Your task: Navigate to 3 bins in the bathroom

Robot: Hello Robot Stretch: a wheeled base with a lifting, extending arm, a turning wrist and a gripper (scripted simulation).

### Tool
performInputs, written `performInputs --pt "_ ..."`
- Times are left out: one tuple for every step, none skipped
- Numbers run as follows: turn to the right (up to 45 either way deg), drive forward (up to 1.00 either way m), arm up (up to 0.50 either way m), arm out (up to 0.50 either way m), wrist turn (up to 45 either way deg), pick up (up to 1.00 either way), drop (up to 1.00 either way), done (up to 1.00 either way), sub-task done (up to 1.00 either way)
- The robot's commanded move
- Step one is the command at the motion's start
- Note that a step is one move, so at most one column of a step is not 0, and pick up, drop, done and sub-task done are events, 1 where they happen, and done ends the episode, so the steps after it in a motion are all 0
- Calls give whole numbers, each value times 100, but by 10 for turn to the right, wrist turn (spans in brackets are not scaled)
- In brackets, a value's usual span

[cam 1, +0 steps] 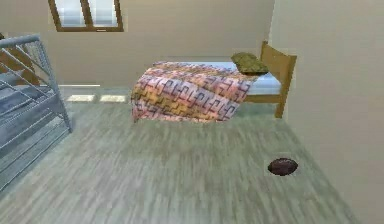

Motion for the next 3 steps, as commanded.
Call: performInputs --pt "-450 0 0 0 0 0 0 0 0" --pt "-150 0 0 0 0 0 0 0 0" --pt "0 20 0 0 0 0 0 0 0"
